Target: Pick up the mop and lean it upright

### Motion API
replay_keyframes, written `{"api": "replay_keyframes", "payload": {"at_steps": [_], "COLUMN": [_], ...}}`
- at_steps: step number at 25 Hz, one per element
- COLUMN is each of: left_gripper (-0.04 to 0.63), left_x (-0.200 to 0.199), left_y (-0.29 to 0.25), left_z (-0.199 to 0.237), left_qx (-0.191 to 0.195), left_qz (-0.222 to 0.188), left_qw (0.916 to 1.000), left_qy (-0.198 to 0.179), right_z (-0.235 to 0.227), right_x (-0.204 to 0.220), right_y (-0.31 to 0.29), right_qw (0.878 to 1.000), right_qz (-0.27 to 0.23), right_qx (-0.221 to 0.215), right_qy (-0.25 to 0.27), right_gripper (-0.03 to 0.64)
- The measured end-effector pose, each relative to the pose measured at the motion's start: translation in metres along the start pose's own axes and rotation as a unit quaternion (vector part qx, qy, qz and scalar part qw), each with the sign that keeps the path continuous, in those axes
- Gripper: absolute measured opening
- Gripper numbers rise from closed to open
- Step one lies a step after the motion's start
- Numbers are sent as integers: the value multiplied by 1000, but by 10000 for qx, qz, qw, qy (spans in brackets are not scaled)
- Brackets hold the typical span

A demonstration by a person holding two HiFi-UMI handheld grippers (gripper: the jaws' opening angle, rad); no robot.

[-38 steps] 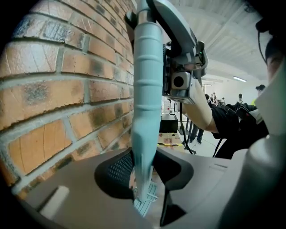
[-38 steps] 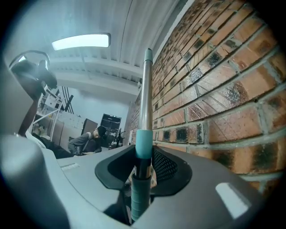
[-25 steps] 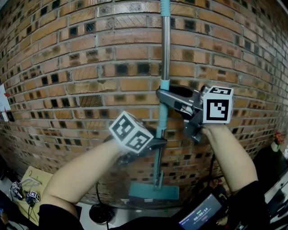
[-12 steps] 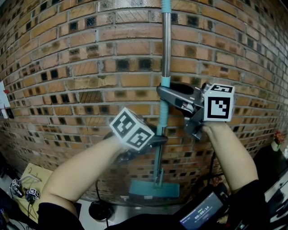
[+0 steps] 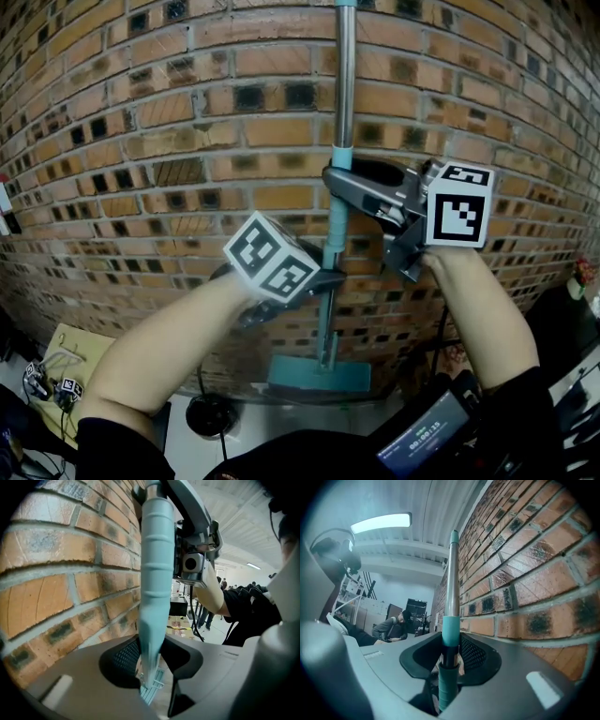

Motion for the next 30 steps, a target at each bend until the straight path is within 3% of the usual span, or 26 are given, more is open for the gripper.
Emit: {"api": "replay_keyframes", "payload": {"at_steps": [13,27,30], "left_gripper": [135,135,135], "left_x": [92,260,291], "left_y": [-60,-166,-193], "left_z": [17,29,37], "left_qx": [0,-20,-86], "left_qz": [201,689,724], "left_qw": [9991,9914,9910], "left_qy": [384,1112,1119], "right_z": [-10,-22,-28], "right_x": [113,303,348], "right_y": [-3,10,16], "right_qw": [9995,9960,9953], "right_qz": [305,783,839], "right_qx": [65,18,60], "right_qy": [-59,-437,-476], "right_gripper": [127,127,127]}}
Point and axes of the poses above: the fingertips, and each gripper's own axes: y backward along the fingers, z to its left, x out of its underside, the point moved 1 cm from there along y, backward along the fingers, and after that the axes turned 8 degrees about x, right-handed, at the moved point
